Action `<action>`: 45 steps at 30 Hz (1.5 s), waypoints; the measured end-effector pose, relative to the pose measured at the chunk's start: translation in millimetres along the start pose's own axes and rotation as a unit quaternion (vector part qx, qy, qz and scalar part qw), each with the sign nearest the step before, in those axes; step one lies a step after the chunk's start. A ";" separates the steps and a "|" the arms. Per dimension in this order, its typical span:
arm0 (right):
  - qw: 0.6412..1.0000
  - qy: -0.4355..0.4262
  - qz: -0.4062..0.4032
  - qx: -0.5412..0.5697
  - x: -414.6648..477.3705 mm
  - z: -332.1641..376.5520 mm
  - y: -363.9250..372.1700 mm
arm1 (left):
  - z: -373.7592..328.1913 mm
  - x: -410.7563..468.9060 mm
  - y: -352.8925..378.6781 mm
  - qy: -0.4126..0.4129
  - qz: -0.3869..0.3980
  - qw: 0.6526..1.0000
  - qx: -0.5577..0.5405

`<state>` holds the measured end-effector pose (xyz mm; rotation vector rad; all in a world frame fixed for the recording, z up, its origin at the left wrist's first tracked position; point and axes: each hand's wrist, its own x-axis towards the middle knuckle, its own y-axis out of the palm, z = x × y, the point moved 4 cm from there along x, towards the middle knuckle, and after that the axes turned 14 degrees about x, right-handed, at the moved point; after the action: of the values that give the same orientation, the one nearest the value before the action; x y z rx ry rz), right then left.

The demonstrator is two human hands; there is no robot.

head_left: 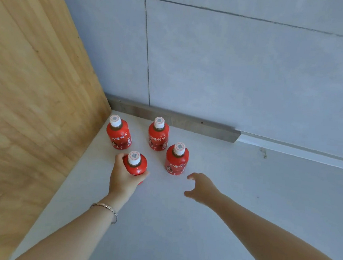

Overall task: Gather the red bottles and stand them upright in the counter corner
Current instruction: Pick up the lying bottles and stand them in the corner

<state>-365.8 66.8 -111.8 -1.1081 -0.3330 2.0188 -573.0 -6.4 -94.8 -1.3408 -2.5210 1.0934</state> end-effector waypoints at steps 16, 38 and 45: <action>0.991 0.126 0.018 -0.030 -121.7 -161.0 -83.5 | -82.4 -118.9 138.9 0.091 0.360 0.885 0.281; 0.845 0.386 -0.367 0.053 -585.9 -687.4 -327.8 | -355.1 -621.6 575.9 0.509 0.493 0.575 0.409; 0.801 0.549 -0.225 0.078 -669.2 -787.3 -304.3 | -381.0 -723.8 649.6 0.537 0.502 0.529 0.424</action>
<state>625.1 -342.2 -5.2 -1.6845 0.1751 0.7402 465.4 -106.0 -42.2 -2.0065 -0.1014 0.7937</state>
